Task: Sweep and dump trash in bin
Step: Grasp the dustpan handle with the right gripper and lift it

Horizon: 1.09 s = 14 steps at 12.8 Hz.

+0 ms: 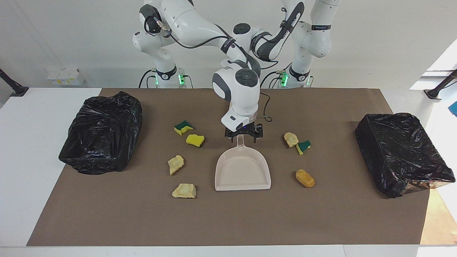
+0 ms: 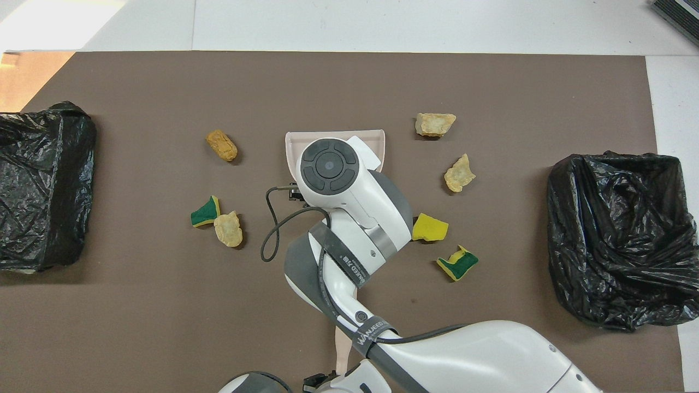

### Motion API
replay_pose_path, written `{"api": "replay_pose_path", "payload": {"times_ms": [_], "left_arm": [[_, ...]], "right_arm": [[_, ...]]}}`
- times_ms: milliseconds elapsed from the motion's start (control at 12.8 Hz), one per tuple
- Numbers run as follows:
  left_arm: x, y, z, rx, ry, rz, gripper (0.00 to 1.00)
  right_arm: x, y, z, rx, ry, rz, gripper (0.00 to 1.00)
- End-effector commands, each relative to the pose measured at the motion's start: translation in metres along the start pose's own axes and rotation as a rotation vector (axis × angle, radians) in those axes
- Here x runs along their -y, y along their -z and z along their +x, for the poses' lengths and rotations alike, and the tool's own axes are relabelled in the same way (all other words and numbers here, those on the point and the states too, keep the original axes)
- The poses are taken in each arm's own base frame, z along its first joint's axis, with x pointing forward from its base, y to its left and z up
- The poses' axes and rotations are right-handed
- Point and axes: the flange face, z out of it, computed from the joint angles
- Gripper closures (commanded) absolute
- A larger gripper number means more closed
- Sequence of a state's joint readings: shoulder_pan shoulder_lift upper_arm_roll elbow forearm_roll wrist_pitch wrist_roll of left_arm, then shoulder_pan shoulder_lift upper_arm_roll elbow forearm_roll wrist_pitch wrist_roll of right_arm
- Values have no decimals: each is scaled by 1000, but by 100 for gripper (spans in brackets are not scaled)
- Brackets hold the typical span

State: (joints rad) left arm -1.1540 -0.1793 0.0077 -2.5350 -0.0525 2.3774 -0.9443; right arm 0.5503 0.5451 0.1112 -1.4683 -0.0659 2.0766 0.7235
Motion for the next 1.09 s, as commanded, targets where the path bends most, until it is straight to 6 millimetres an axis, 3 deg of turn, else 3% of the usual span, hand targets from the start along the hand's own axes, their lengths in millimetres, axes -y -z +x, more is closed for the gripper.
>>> {"api": "replay_pose_path", "payload": {"times_ms": [0,156,312,468,625,703,859,1015], "left_arm": [[12,3,6,17,31,22,100],[24,17,18,26,69,35,100],[41,41,22,51,97,67,100],[64,62,21,48,101,129,100],[87,77,22,64,132,162,100],[103,87,30,61,159,175,100],[136,102,45,49,199,195,100],[170,104,70,59,205,194,100]], "right_arm": [[-19,-20,-9,-10,-16,2,1],[-26,-25,-18,5,11,-13,1],[-25,-23,-16,-1,6,-16,11],[-25,-23,-16,-2,4,-15,40],[-25,-21,-15,-1,-1,-8,84],[-25,-22,-15,2,-3,-7,98],[-30,-16,-8,-12,13,-8,100],[-62,7,16,-28,33,2,100]]}}
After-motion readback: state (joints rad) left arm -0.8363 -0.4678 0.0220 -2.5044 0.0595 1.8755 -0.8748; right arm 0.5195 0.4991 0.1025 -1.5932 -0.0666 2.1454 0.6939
